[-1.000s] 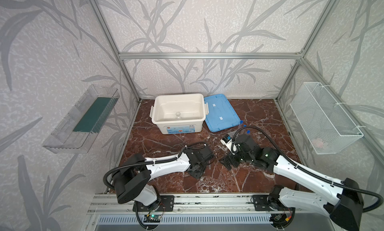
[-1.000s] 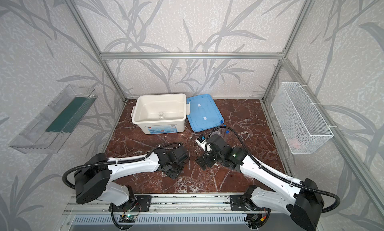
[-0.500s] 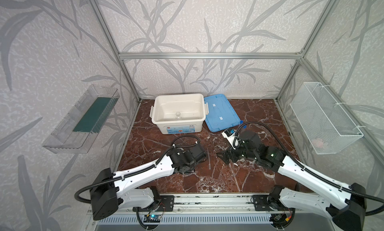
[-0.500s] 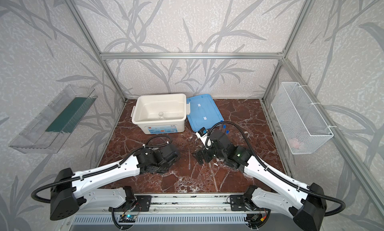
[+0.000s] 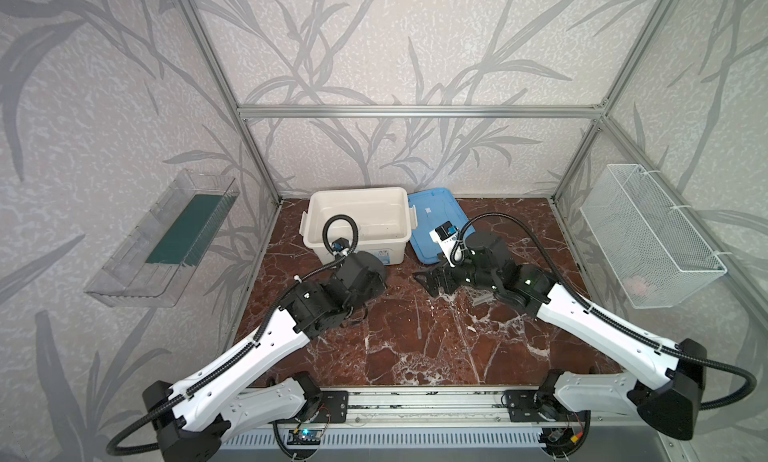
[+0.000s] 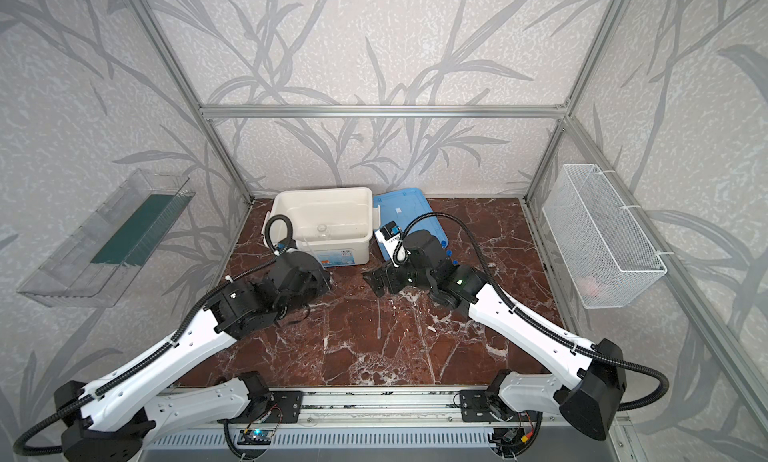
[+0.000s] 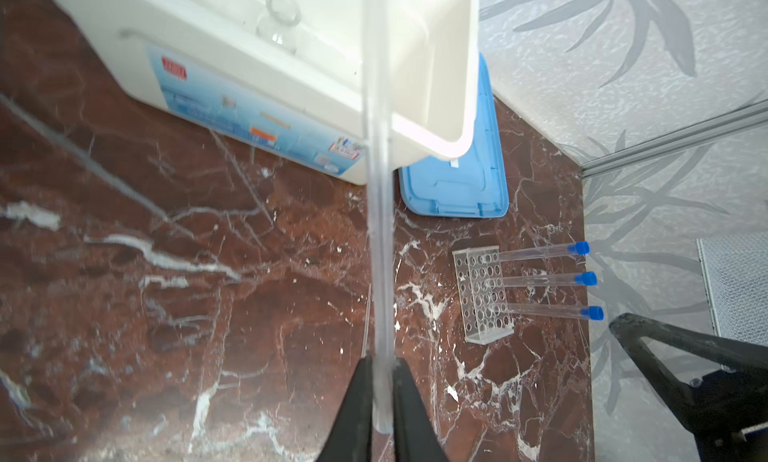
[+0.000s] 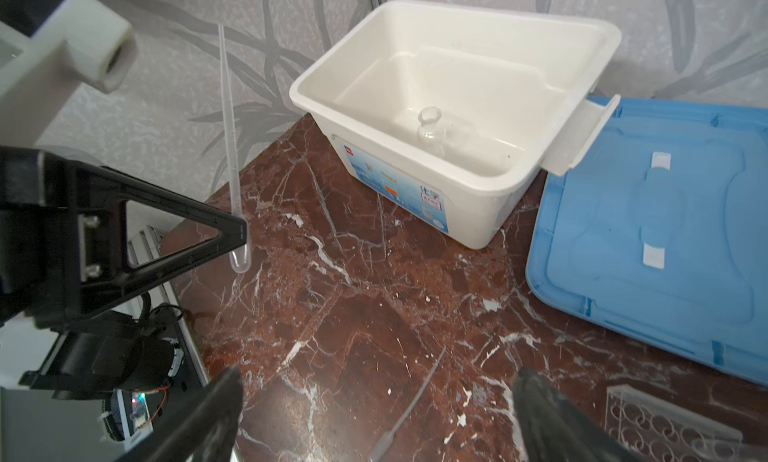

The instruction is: Organize the chemistry lab equipment

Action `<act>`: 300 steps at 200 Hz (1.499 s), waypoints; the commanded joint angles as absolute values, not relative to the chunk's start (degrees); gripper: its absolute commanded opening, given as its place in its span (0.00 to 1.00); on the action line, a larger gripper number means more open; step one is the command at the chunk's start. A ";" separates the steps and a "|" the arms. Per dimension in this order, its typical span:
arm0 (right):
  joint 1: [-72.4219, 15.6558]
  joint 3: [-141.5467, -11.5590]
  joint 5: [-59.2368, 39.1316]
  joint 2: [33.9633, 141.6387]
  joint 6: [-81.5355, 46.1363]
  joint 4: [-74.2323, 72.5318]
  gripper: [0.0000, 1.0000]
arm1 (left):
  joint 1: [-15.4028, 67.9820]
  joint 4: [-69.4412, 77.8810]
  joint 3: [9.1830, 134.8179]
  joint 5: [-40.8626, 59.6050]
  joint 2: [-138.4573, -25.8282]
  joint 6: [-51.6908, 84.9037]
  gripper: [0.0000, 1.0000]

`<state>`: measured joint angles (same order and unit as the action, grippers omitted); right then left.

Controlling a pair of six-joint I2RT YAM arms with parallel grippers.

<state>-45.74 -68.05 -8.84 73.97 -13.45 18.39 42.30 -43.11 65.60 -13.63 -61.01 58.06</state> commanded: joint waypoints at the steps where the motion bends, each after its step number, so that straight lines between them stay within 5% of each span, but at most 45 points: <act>1: -45.09 -72.84 -10.37 77.33 -14.38 17.19 0.99 | 38.43 -44.49 72.93 -5.95 -66.32 43.14 0.12; 65: -42.65 -83.46 -3.61 88.19 -13.54 18.36 0.99 | 26.19 -47.71 94.64 5.22 -87.32 31.06 0.13; 122: -37.59 -84.10 -15.81 91.40 -15.57 12.91 0.99 | 19.56 -48.05 108.02 15.37 -105.03 28.47 0.12; 186: -36.91 -85.43 -14.68 93.36 -13.92 14.59 0.99 | 18.33 -56.22 119.33 16.50 -121.36 24.05 0.11; 300: -36.92 -88.85 -16.54 98.68 -14.15 15.38 0.99 | 18.46 -52.58 117.51 22.86 -128.85 21.35 0.09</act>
<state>-37.10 -86.17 -14.68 96.07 -14.33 15.27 18.52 -52.18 117.51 20.75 -125.95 23.46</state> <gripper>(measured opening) 0.991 0.095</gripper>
